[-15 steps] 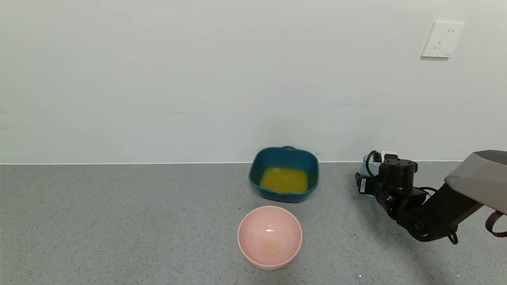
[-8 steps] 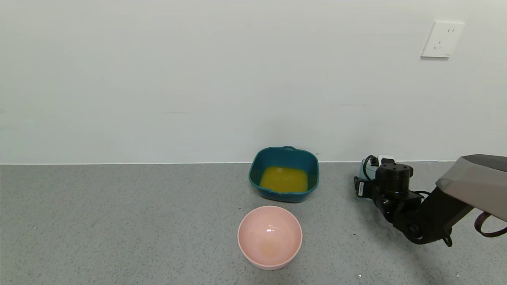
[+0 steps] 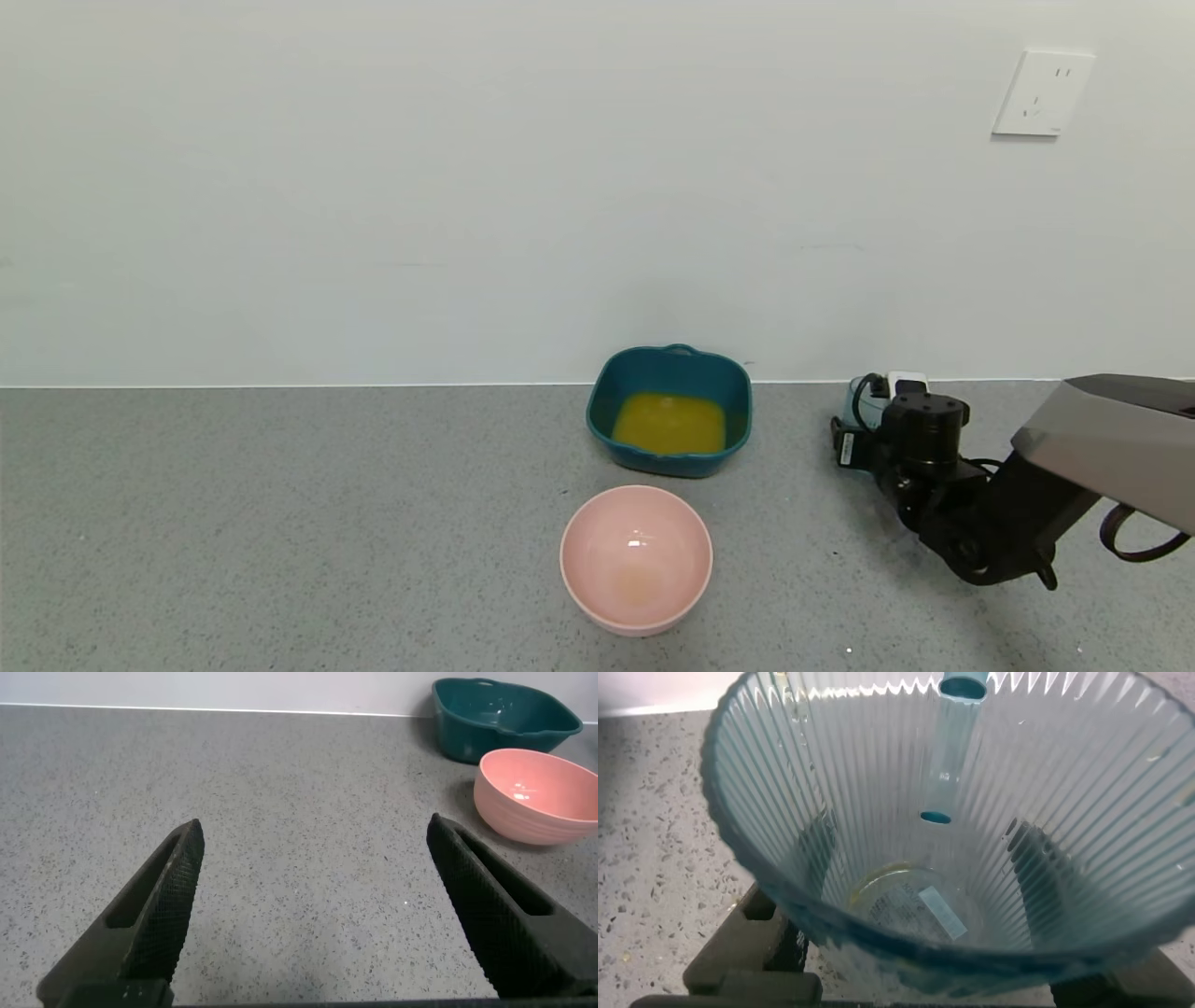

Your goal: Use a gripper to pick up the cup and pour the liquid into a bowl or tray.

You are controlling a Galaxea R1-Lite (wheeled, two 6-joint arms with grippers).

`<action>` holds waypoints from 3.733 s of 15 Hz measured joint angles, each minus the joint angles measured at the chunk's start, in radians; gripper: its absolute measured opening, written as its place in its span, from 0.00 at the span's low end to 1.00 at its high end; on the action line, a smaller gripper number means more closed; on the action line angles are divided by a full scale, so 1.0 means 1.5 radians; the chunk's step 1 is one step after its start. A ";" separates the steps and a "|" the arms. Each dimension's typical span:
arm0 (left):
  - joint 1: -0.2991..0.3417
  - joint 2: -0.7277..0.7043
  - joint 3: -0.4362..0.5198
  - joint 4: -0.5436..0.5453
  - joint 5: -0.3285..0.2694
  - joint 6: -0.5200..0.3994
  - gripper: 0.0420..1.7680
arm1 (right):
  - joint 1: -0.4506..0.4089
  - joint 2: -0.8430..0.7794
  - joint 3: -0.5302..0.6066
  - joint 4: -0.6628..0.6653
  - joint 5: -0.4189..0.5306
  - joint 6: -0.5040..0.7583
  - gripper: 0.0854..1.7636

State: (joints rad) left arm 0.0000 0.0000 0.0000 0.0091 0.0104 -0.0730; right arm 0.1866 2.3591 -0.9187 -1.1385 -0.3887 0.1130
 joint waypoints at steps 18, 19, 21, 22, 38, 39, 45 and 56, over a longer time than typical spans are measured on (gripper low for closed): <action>0.000 0.000 0.000 0.000 0.000 0.000 0.97 | 0.009 -0.011 0.019 0.011 0.003 -0.001 0.90; 0.000 0.000 0.000 0.000 0.000 0.000 0.97 | 0.009 -0.014 0.019 0.014 0.003 -0.001 0.91; 0.000 0.000 0.000 0.000 0.000 0.000 0.97 | 0.008 -0.026 0.026 0.031 0.011 -0.001 0.92; 0.000 0.000 0.000 0.000 0.000 0.000 0.97 | 0.008 -0.035 0.032 0.041 0.022 0.000 0.93; 0.000 0.000 0.000 0.000 0.000 0.000 0.97 | 0.018 -0.445 0.142 0.470 0.138 -0.001 0.96; 0.000 0.000 0.000 0.000 0.000 0.000 0.97 | 0.021 -0.486 0.142 0.512 0.139 -0.001 0.96; 0.000 0.000 0.000 0.000 0.000 0.000 0.97 | 0.033 -0.753 0.155 0.728 0.137 -0.001 0.96; 0.000 0.000 0.000 0.000 0.000 0.000 0.97 | 0.033 -1.182 0.225 0.899 0.135 -0.026 0.96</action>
State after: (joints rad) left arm 0.0000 0.0000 0.0000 0.0091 0.0100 -0.0730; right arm 0.2362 0.5860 -0.5806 0.2100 -0.1862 0.0745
